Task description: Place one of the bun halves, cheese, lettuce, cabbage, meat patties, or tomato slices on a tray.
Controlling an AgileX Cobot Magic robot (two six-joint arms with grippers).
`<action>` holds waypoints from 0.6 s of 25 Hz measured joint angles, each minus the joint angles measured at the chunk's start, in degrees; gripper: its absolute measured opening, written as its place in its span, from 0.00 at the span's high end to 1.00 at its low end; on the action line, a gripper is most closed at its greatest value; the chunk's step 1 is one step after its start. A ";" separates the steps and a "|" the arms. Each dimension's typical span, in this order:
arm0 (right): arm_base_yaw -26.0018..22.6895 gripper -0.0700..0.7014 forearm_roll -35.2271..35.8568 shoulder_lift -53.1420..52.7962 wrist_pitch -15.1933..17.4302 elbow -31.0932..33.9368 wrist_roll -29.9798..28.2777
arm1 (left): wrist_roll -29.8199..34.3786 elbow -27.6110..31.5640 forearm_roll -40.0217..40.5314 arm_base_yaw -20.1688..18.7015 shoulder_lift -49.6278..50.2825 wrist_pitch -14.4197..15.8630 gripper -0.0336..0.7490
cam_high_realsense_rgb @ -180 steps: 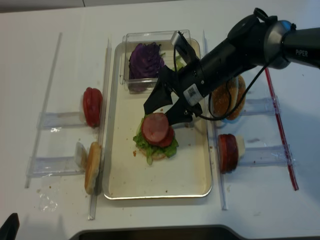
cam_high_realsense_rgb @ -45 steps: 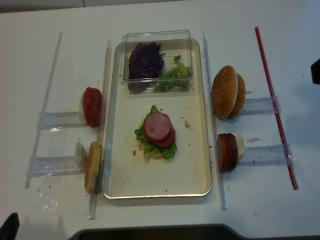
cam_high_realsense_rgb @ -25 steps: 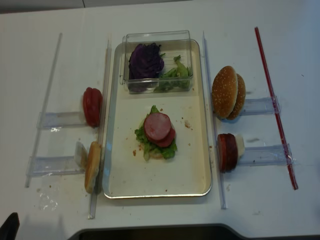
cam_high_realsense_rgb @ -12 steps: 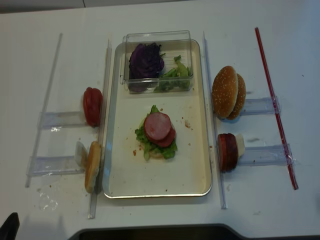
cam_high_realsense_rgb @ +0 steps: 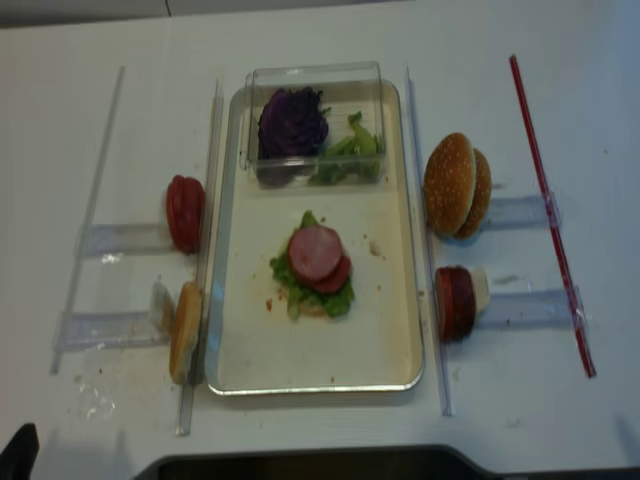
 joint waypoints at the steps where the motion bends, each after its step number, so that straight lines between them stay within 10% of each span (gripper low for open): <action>1: 0.00 0.34 -0.42 -0.15 -0.16 0.75 0.00 | 0.00 0.00 0.00 0.00 0.00 0.00 0.33; 15: 0.00 0.34 -1.26 -0.15 -5.51 6.14 0.09 | 0.00 0.00 0.00 0.00 0.00 0.00 0.33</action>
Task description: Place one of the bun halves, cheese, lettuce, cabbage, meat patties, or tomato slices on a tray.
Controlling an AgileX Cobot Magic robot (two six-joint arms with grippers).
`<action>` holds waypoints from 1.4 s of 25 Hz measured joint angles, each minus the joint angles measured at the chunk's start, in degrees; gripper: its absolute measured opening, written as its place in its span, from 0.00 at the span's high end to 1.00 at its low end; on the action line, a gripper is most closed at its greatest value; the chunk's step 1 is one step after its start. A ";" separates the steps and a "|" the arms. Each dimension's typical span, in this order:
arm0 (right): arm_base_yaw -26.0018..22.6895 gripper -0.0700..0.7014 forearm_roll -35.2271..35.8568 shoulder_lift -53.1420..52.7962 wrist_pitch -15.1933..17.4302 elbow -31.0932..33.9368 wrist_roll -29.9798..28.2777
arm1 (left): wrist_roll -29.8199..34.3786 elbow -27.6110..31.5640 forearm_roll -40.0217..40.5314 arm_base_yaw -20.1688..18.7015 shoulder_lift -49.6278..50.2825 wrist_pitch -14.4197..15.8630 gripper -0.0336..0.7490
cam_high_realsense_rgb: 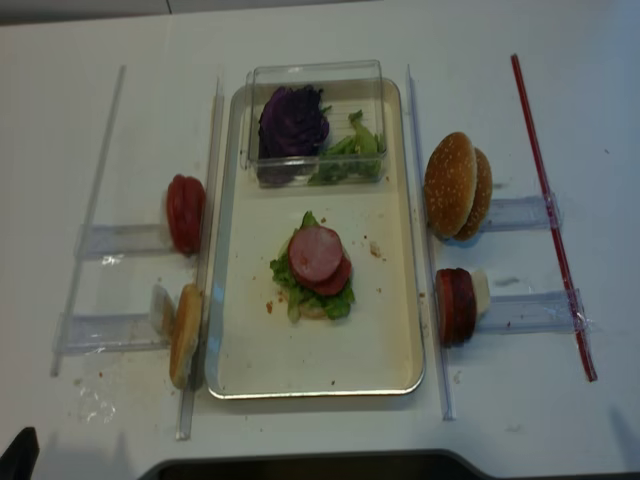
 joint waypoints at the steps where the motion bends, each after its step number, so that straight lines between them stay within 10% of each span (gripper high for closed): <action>1: 0.00 0.34 0.00 0.00 0.01 -0.02 0.00 | 0.00 0.00 0.00 0.00 0.00 0.00 0.33; 35: 0.00 0.30 -0.09 0.00 -0.10 -0.02 0.13 | 0.00 0.00 -0.35 0.00 0.00 0.00 0.33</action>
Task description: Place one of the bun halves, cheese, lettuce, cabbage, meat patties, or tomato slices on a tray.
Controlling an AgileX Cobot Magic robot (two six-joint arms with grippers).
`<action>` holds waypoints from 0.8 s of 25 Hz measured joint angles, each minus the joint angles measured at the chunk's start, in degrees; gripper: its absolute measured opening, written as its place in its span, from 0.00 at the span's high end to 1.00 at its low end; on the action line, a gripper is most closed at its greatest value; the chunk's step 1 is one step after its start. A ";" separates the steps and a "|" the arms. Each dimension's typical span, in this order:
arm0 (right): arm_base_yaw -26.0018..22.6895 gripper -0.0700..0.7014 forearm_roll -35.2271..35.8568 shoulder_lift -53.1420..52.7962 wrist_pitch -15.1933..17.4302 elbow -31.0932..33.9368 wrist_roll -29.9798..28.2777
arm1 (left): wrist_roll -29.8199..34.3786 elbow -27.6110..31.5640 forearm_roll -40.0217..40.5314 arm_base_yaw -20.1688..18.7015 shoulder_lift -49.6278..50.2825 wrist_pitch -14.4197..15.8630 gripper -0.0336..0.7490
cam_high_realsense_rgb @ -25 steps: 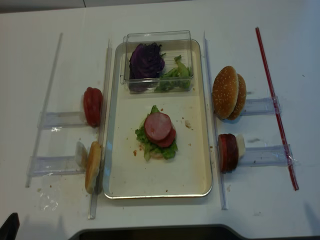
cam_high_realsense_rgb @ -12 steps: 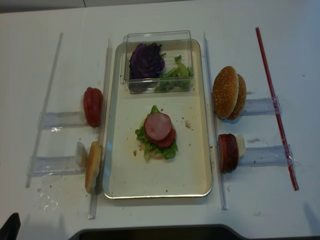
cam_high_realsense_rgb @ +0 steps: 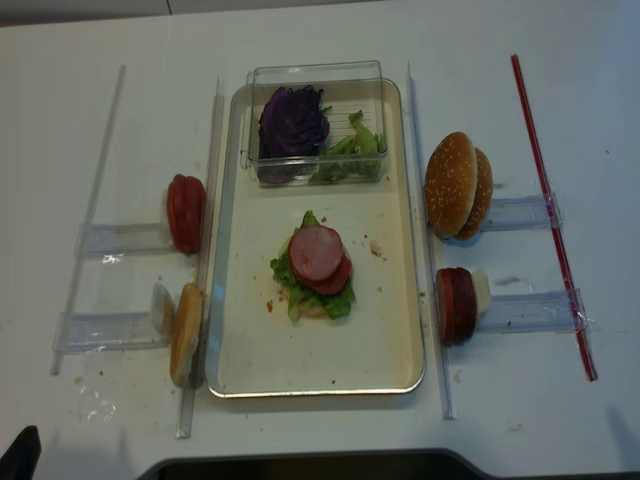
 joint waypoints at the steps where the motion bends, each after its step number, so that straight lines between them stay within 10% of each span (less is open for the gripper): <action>1: 0.00 0.30 0.00 0.00 0.00 0.00 0.00 | 0.00 0.00 0.00 0.00 0.00 0.00 0.33; 20: 0.00 0.30 0.00 0.00 0.00 0.00 0.00 | 0.00 0.00 0.00 0.00 0.00 0.00 0.33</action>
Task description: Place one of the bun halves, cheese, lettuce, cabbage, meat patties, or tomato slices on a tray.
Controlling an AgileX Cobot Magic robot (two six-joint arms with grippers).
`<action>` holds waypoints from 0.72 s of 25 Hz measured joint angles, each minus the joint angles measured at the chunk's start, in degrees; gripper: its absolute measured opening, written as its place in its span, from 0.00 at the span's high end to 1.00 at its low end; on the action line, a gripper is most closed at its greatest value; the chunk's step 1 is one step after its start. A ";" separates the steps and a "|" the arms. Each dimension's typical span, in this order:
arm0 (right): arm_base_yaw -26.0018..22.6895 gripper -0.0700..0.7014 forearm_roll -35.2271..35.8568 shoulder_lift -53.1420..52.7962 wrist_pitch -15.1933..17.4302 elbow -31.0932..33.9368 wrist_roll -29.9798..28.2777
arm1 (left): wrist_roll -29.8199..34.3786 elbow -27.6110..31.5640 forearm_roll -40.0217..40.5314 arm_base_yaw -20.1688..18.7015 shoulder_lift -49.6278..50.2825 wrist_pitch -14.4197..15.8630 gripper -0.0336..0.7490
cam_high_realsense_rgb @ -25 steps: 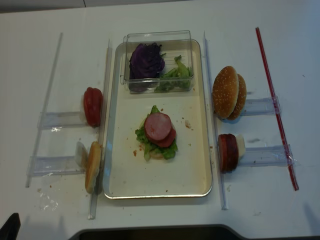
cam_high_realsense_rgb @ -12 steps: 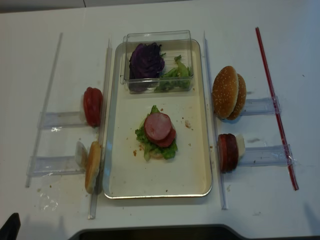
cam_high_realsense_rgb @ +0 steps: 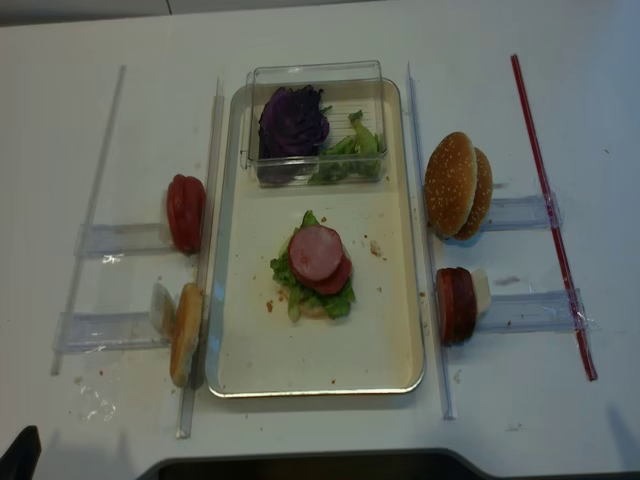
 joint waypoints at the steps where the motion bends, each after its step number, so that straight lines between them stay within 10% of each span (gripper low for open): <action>1: 0.00 0.30 0.00 0.00 0.00 0.00 0.00 | 0.00 0.00 0.00 0.00 0.00 0.00 0.33; 18: 0.00 0.30 0.00 0.00 0.11 0.00 0.00 | 0.00 0.00 -0.08 0.00 0.00 0.00 0.33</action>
